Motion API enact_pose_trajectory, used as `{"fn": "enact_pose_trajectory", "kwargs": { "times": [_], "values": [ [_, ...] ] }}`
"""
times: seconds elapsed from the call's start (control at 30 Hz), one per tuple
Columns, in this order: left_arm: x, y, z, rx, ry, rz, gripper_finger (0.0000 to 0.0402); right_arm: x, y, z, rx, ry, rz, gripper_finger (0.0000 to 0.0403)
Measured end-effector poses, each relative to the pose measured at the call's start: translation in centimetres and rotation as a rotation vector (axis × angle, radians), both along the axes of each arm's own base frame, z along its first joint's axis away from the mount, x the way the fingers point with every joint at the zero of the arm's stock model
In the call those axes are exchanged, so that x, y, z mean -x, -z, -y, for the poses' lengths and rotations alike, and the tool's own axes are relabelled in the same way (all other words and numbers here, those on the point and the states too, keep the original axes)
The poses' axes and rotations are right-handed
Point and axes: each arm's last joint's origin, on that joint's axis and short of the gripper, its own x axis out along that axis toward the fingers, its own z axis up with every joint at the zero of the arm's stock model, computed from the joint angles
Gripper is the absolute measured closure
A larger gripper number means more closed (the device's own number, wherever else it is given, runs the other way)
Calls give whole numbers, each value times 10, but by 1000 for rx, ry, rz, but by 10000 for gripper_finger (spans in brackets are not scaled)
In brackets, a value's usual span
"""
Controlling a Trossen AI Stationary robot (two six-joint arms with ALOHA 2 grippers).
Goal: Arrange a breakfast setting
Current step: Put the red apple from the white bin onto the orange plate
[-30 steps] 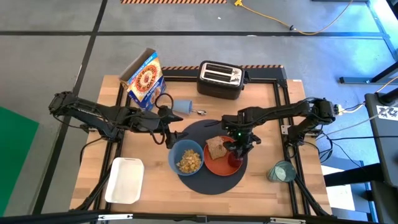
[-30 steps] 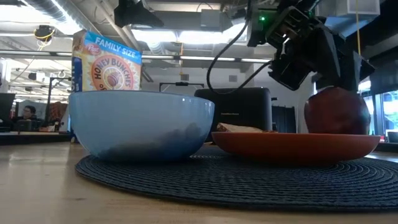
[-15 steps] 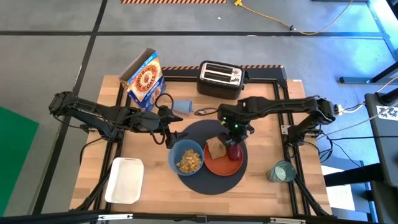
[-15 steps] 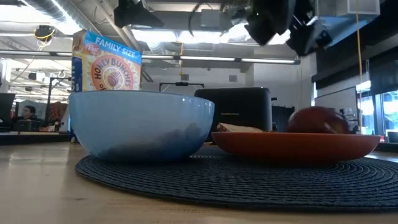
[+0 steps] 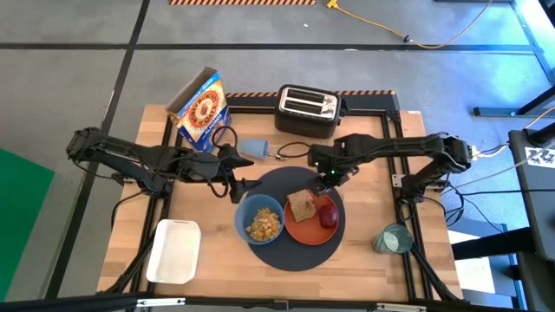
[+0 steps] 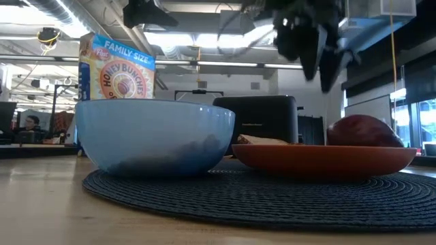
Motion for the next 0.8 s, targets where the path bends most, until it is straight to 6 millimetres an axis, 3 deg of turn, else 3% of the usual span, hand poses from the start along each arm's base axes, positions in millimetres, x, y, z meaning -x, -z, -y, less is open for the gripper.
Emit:
{"fn": "enact_pose_trajectory", "kwargs": {
  "times": [0.13,0.37,0.63,0.8],
  "values": [
    [3,-2,-1,23,-11,10,35,-4,26,3,-60,40,65,196],
    [8,0,-1,55,-34,-18,35,16,66,0,-95,94,-71,196],
    [7,0,-5,51,-54,-23,35,18,73,-2,-146,76,-38,198],
    [7,0,-12,52,-84,-22,35,26,84,-2,-163,38,-42,224]
  ]
}}
